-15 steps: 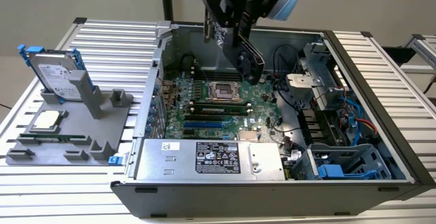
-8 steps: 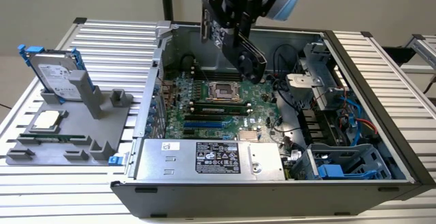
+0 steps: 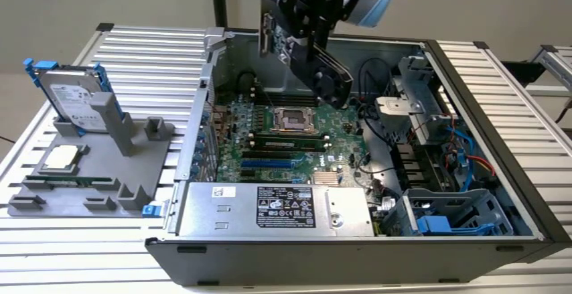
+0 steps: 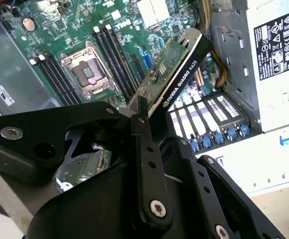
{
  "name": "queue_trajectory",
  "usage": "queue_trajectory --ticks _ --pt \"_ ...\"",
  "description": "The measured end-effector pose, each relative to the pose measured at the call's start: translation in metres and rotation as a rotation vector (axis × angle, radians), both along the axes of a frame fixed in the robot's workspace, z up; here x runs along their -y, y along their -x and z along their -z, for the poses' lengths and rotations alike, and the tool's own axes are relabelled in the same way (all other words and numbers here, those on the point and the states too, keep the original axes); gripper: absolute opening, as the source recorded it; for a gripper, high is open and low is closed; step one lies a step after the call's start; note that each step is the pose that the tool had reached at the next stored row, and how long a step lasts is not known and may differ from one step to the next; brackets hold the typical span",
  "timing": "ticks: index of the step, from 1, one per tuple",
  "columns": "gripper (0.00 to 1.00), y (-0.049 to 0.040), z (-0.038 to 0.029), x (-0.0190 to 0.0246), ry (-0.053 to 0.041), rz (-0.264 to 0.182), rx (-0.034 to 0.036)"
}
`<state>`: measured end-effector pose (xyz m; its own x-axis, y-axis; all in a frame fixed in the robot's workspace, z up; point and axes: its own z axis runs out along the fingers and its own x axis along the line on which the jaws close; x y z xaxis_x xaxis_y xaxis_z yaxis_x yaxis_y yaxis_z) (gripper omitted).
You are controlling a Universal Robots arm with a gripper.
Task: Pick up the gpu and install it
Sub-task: 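Insert the gpu into the slot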
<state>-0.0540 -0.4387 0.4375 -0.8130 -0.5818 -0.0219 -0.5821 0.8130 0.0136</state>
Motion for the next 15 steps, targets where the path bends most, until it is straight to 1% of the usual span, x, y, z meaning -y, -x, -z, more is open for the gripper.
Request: queue_trajectory --ticks 15 --pt "0.00 0.0000 -0.0002 0.0000 0.0000 -0.146 0.0000"
